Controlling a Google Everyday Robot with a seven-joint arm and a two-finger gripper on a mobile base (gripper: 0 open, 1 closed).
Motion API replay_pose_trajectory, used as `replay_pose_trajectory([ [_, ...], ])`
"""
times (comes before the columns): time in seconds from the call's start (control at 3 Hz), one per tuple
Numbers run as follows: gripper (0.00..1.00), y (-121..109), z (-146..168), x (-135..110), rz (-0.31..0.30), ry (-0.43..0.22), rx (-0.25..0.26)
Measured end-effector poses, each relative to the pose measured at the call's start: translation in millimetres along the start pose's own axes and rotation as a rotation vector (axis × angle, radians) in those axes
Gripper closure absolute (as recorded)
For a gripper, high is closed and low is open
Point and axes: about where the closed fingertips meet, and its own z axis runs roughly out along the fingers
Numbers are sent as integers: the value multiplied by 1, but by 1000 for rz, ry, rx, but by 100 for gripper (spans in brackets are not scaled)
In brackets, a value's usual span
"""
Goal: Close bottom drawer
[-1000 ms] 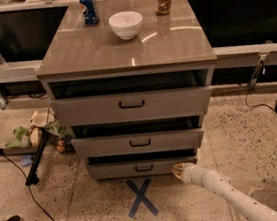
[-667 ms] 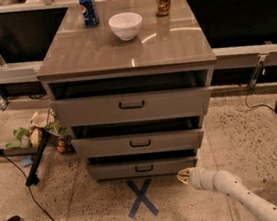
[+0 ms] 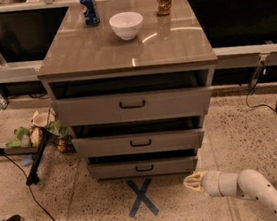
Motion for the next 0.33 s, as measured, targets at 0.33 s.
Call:
replay_pose_trajectory([
  [0.33, 77, 0, 5, 7, 0, 9, 3],
])
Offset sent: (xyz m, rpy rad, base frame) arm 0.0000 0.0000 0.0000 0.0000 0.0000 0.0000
